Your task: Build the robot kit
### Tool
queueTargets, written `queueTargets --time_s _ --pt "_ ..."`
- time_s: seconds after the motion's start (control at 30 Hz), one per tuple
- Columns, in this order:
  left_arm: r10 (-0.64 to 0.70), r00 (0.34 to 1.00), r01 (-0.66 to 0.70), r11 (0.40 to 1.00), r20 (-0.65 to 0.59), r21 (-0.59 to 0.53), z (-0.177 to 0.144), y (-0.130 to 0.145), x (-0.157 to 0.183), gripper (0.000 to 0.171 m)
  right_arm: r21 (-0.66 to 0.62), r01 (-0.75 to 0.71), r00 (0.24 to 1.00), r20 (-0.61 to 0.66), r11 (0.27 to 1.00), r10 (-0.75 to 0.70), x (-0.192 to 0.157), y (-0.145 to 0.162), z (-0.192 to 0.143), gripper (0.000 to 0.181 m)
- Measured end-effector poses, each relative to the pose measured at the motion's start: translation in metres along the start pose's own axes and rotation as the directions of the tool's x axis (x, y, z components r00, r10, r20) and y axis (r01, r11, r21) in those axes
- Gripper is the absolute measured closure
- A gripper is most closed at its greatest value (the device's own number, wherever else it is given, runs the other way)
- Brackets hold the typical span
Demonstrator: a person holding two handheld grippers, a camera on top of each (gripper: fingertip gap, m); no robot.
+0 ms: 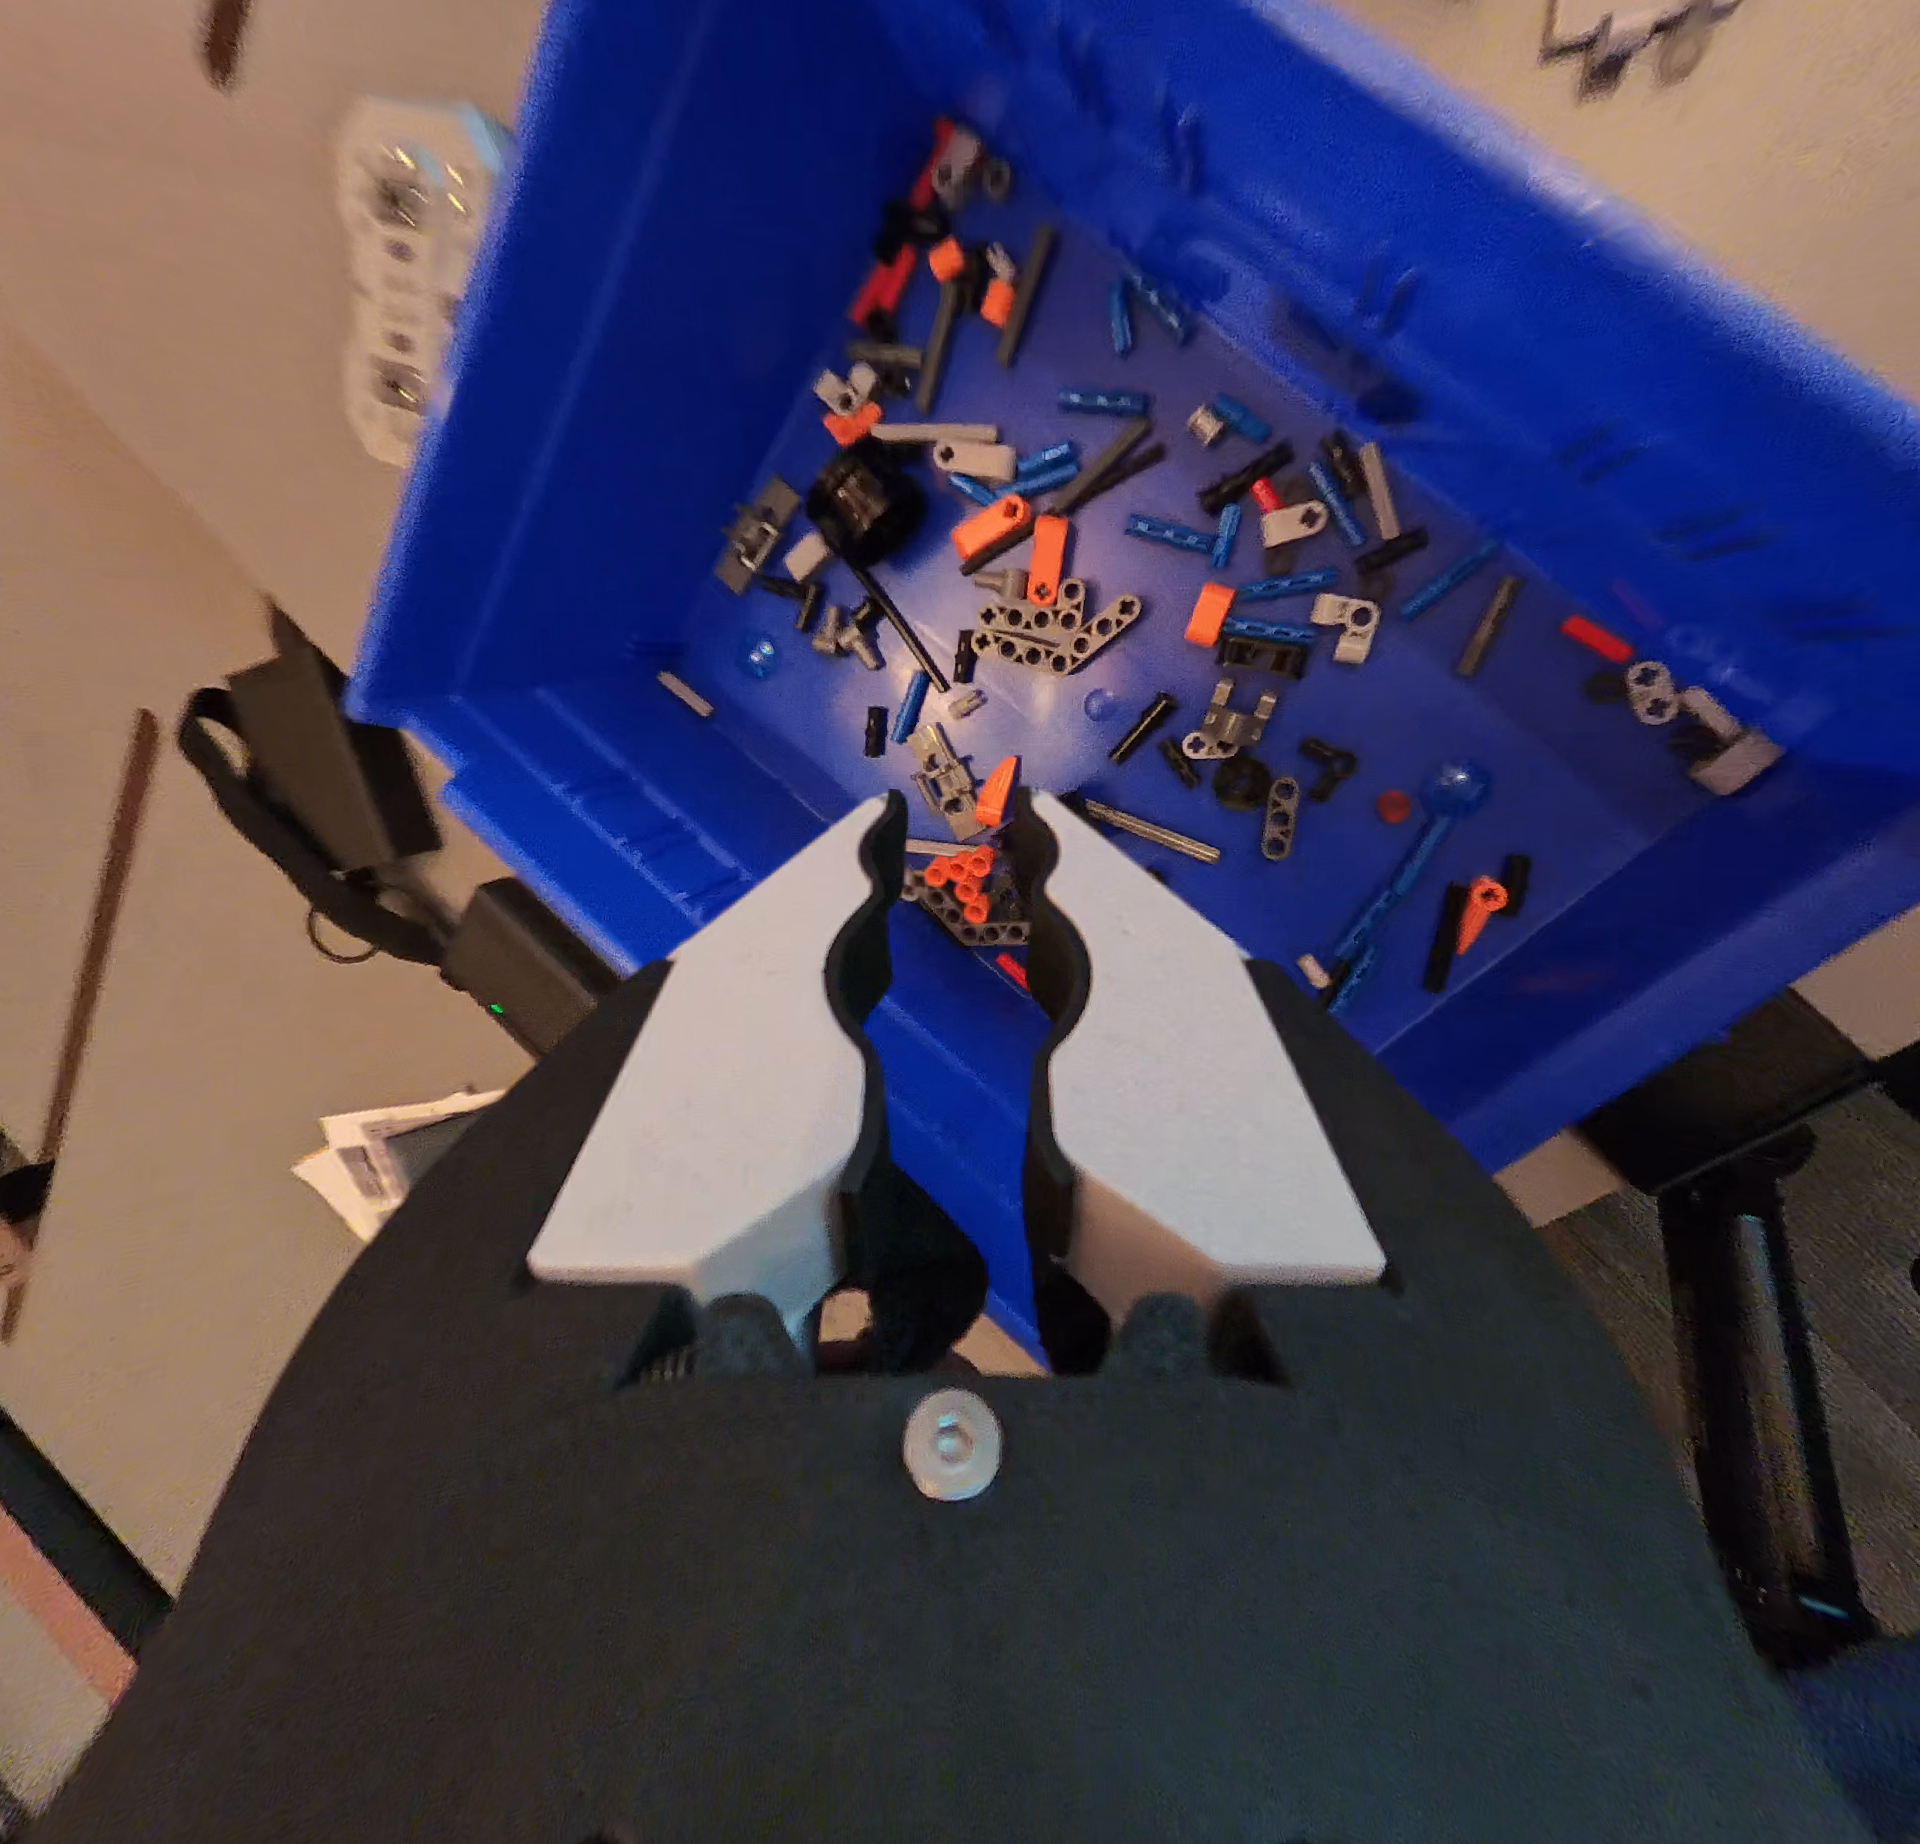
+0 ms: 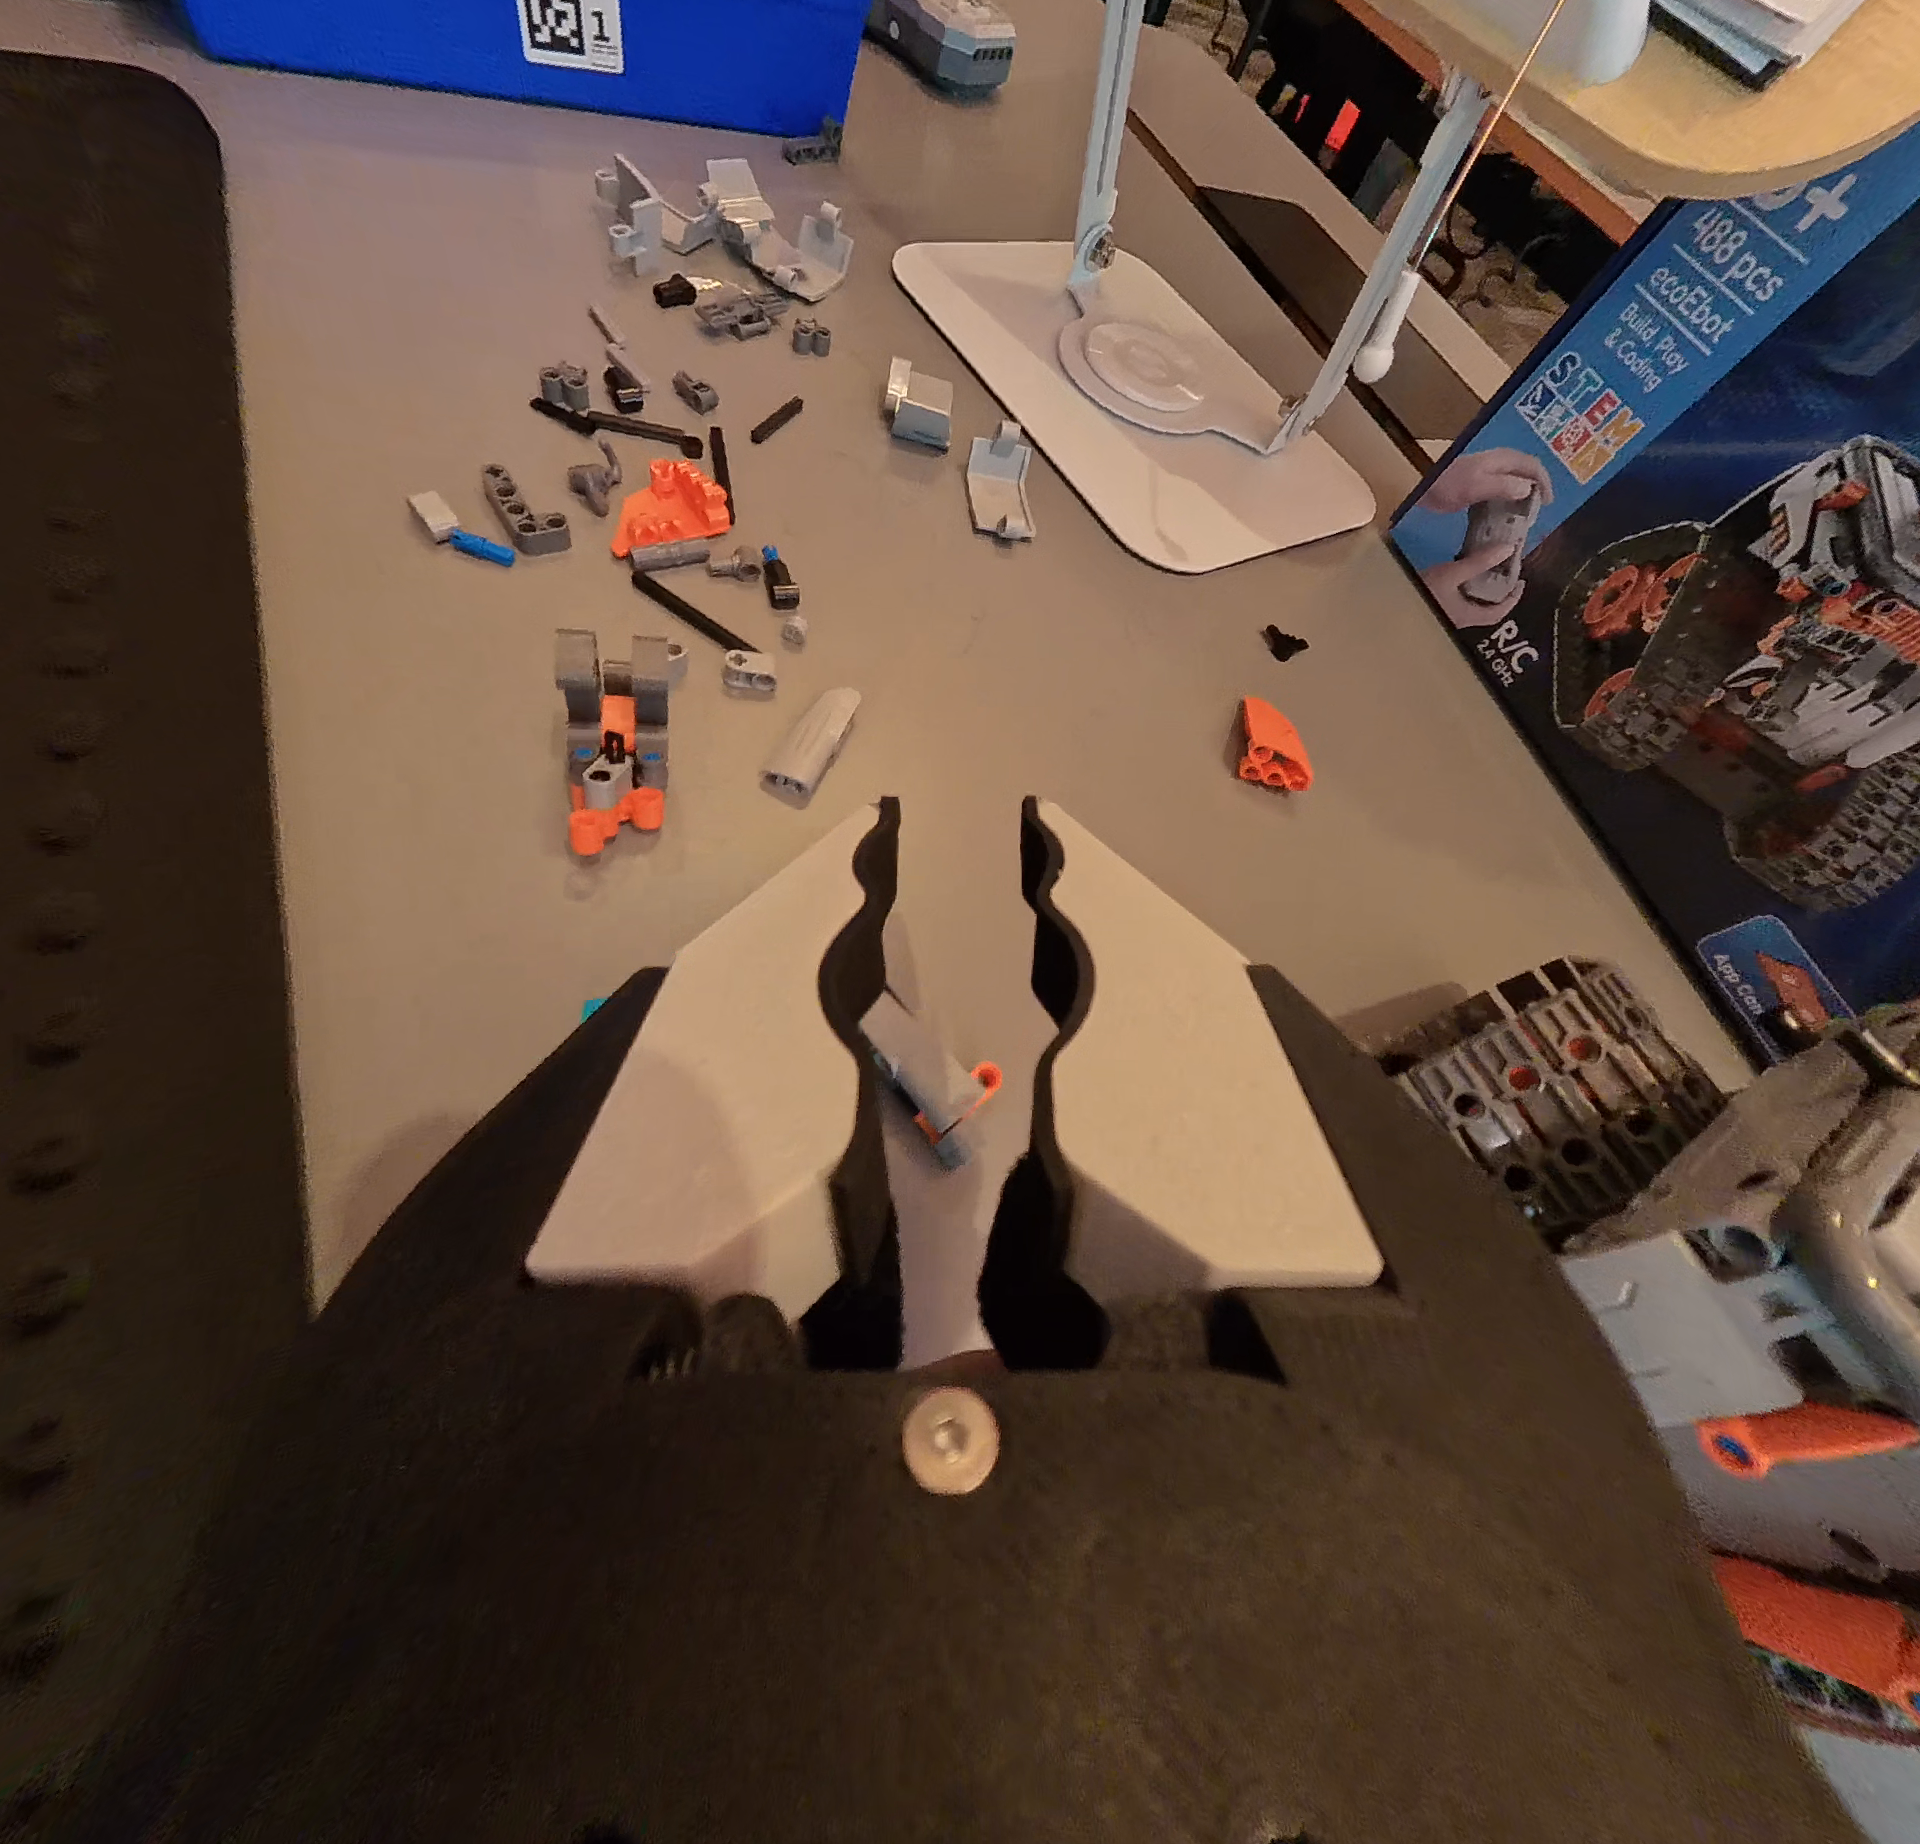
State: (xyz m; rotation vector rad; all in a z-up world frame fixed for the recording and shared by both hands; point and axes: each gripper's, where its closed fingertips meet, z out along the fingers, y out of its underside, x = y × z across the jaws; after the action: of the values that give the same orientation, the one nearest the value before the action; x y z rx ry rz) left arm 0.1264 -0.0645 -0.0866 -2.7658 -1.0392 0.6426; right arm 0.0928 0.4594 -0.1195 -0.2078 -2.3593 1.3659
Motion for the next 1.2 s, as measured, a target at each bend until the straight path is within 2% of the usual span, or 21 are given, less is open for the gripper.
queueTargets --time_s 0.2,0.37,0.63,0.8,1.0,1.1,1.2 --pt "0.037 0.994 -0.053 0.986 -0.102 -0.161 0.059 0.023 0.006 0.152 -0.007 0.007 1.000 -0.015 1.000 -0.007 0.002 -0.002 0.009 0.160" --pt "0.001 0.984 -0.039 0.977 -0.176 -0.209 0.075 0.031 0.012 0.153 -0.010 0.013 1.000 -0.013 1.000 -0.013 0.003 0.000 0.009 0.160" --pt "0.034 0.978 -0.091 0.957 -0.206 -0.275 0.091 0.043 0.019 0.154 0.000 0.027 1.000 0.012 1.000 -0.027 -0.002 0.002 0.006 0.160" --pt "0.046 0.973 -0.112 0.951 -0.227 -0.289 0.092 0.044 0.023 0.166 0.011 0.040 0.999 0.024 0.999 -0.041 -0.005 0.000 0.004 0.160" --pt "0.080 0.972 -0.137 0.956 -0.222 -0.258 0.091 0.040 0.023 0.168 0.041 0.052 0.998 0.019 0.998 -0.053 -0.007 -0.009 0.000 0.160" --pt "0.081 0.982 -0.112 0.977 -0.168 -0.181 0.078 0.027 0.016 0.168 0.065 0.057 0.998 0.015 0.996 -0.059 -0.008 -0.016 -0.002 0.160" --pt "0.110 0.994 -0.110 0.991 -0.016 -0.075 0.038 0.001 0.001 0.169 0.080 0.060 0.998 -0.009 0.995 -0.059 -0.006 -0.025 -0.004 0.160"
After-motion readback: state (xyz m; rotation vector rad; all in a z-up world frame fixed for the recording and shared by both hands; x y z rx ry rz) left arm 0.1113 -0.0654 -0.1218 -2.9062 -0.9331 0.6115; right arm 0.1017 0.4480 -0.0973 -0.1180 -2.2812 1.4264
